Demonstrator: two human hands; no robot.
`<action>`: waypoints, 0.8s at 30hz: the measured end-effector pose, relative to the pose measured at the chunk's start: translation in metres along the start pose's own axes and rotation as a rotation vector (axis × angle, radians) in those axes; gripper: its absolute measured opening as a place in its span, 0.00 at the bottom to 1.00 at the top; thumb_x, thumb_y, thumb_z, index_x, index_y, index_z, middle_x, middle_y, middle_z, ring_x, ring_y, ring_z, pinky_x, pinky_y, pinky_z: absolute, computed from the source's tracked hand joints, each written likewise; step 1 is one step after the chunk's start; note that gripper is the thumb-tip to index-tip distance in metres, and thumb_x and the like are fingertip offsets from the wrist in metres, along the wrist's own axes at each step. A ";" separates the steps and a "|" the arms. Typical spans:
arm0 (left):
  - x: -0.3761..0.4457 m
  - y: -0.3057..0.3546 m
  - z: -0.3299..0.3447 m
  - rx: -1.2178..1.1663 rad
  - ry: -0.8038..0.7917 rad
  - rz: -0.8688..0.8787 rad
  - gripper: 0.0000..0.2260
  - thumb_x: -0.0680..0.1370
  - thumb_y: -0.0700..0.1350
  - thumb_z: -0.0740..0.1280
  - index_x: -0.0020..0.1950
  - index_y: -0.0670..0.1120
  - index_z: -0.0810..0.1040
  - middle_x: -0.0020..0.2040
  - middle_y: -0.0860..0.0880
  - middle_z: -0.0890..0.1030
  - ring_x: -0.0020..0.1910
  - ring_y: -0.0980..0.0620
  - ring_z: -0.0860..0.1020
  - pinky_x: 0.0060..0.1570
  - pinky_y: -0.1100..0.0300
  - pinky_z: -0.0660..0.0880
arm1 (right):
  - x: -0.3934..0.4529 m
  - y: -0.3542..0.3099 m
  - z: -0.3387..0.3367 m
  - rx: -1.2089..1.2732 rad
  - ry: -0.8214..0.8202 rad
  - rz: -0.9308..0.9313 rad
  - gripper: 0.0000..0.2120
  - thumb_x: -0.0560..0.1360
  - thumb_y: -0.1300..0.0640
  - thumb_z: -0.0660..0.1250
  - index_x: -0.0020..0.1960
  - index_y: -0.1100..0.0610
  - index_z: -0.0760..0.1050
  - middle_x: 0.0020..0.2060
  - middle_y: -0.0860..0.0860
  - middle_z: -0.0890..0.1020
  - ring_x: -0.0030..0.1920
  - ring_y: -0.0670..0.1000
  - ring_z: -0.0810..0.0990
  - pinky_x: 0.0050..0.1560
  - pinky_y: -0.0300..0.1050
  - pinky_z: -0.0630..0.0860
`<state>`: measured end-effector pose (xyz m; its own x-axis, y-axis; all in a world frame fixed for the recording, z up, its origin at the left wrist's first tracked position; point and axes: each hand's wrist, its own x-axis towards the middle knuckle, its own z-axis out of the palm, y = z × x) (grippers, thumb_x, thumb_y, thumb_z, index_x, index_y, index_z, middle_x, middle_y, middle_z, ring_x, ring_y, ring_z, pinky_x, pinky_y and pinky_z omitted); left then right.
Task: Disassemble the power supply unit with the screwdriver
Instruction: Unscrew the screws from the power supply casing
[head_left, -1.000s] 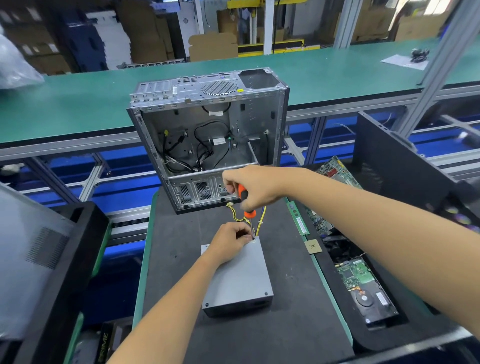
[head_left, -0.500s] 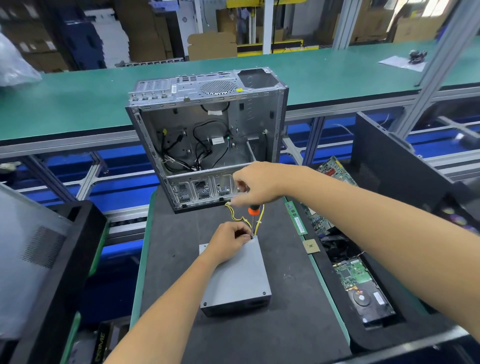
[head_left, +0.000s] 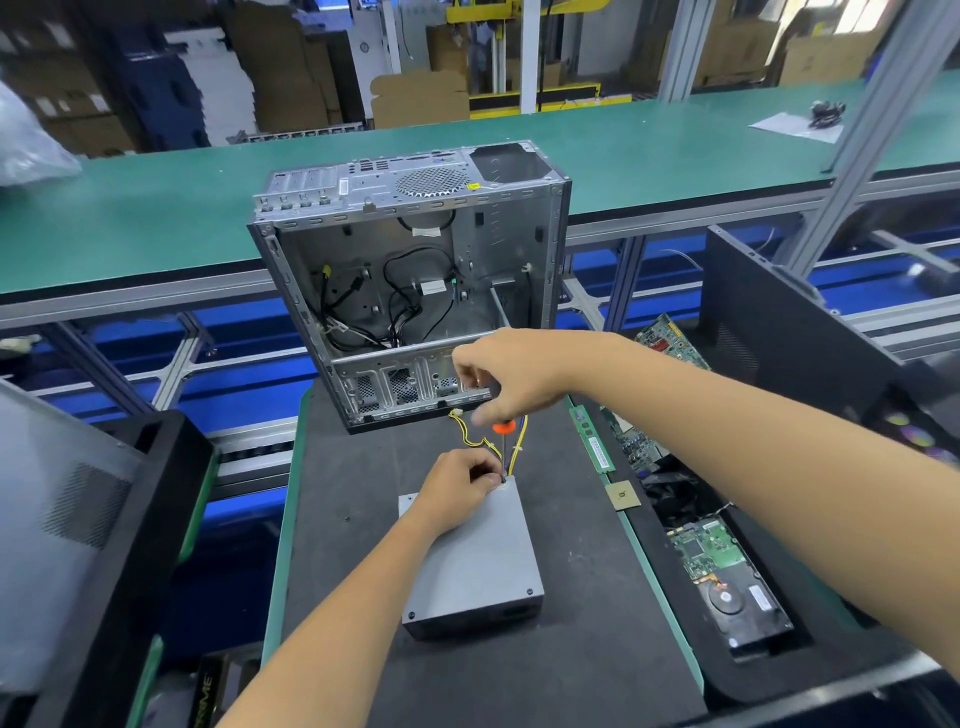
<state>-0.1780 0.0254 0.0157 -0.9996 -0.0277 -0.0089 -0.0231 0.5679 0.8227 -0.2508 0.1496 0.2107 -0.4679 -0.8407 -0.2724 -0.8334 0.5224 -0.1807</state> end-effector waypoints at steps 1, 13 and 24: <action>0.000 0.000 0.000 0.002 0.000 -0.003 0.07 0.74 0.35 0.68 0.38 0.45 0.80 0.37 0.55 0.80 0.35 0.65 0.73 0.39 0.75 0.67 | 0.001 -0.003 0.000 -0.184 0.014 0.031 0.11 0.79 0.51 0.62 0.56 0.58 0.70 0.37 0.51 0.70 0.38 0.52 0.71 0.36 0.49 0.67; -0.003 0.005 0.000 0.022 -0.007 -0.034 0.04 0.75 0.35 0.68 0.42 0.43 0.81 0.41 0.50 0.82 0.40 0.54 0.76 0.45 0.65 0.71 | 0.001 -0.002 -0.002 -0.226 0.041 0.081 0.07 0.79 0.53 0.60 0.50 0.56 0.67 0.37 0.51 0.70 0.35 0.52 0.69 0.33 0.47 0.64; -0.001 0.003 0.000 0.008 -0.006 -0.023 0.05 0.74 0.35 0.68 0.41 0.43 0.80 0.40 0.52 0.81 0.38 0.57 0.75 0.43 0.68 0.69 | -0.004 0.004 -0.005 0.215 -0.013 0.031 0.10 0.71 0.64 0.68 0.51 0.58 0.73 0.43 0.52 0.81 0.40 0.48 0.76 0.36 0.40 0.71</action>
<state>-0.1774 0.0272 0.0177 -0.9988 -0.0362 -0.0316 -0.0467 0.5741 0.8175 -0.2538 0.1543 0.2154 -0.4874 -0.8226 -0.2930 -0.7359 0.5676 -0.3692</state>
